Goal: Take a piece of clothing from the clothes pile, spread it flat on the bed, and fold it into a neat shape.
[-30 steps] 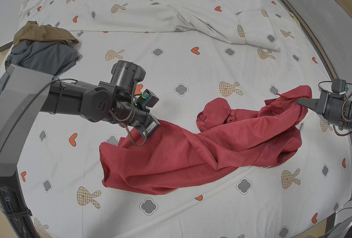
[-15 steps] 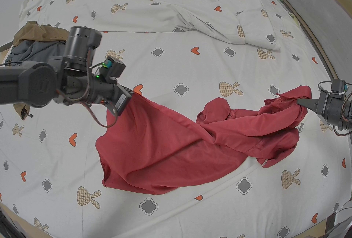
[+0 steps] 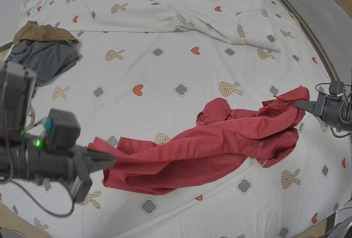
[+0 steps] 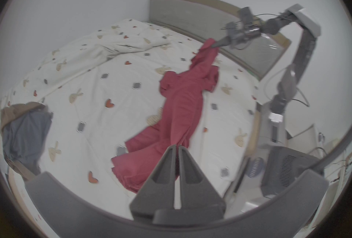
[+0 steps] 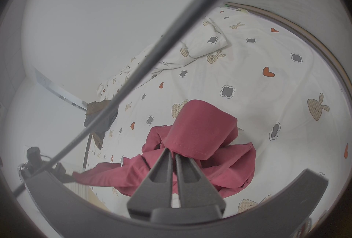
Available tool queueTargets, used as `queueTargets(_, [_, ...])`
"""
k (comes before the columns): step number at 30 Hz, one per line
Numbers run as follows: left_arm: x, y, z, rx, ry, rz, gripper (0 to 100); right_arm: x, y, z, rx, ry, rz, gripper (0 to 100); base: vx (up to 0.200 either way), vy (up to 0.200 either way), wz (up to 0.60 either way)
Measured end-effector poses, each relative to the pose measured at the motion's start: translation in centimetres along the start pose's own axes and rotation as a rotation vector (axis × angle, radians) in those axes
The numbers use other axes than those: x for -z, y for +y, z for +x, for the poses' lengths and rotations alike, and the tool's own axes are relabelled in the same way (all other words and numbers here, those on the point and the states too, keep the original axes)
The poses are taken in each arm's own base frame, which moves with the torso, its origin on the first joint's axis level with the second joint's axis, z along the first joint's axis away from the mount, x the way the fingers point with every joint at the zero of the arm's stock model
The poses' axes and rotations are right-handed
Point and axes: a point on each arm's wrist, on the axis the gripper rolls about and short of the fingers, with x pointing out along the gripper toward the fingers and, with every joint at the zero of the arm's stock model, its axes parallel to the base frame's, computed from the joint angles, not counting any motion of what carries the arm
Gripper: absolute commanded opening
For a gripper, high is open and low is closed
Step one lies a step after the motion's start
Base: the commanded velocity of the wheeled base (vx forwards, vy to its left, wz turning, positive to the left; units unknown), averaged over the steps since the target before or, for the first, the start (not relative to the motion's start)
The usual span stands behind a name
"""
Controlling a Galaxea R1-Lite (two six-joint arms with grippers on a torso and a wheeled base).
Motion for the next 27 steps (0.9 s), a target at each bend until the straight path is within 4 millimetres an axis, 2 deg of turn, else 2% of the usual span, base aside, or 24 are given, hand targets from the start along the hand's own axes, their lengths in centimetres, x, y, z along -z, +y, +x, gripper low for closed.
queueTargets(3, [2.0,-2.1,-1.9,0.074,0.015,-0.007,0,0.1,0.0,0.2,0.0,0.009,0.001,0,0.0,0.0,0.0])
queueTargets(6, [4.4,-3.3,-3.0,0.114,0.053,-0.001,0,0.3,0.0,0.4,0.0,0.018,0.003,0,0.0,0.0,0.0])
queueTargets(13, [9.2,-4.7,-3.3,0.139,0.145,-0.017,0,0.5,-0.1,0.8,0.0,0.036,0.006,0,0.0,0.0,0.0])
queueTargets(14, [9.8,-4.8,-3.2,0.145,0.151,-0.017,100,0.5,-0.1,0.9,0.001,0.039,0.006,0,0.0,0.0,0.0])
queueTargets(20, [11.5,-6.0,-2.6,0.208,0.158,-0.007,100,0.9,-0.1,1.3,0.0,0.056,0.007,0,0.0,0.0,0.0])
queueTargets(24, [11.7,-6.6,-2.5,0.255,0.157,-0.003,100,1.0,-0.1,1.4,-0.002,0.062,0.007,0,0.0,0.0,0.0])
queueTargets(27, [11.2,-6.7,-2.5,0.264,0.126,0.0,100,1.0,-0.1,1.4,-0.003,0.063,0.006,0,0.0,0.0,0.0])
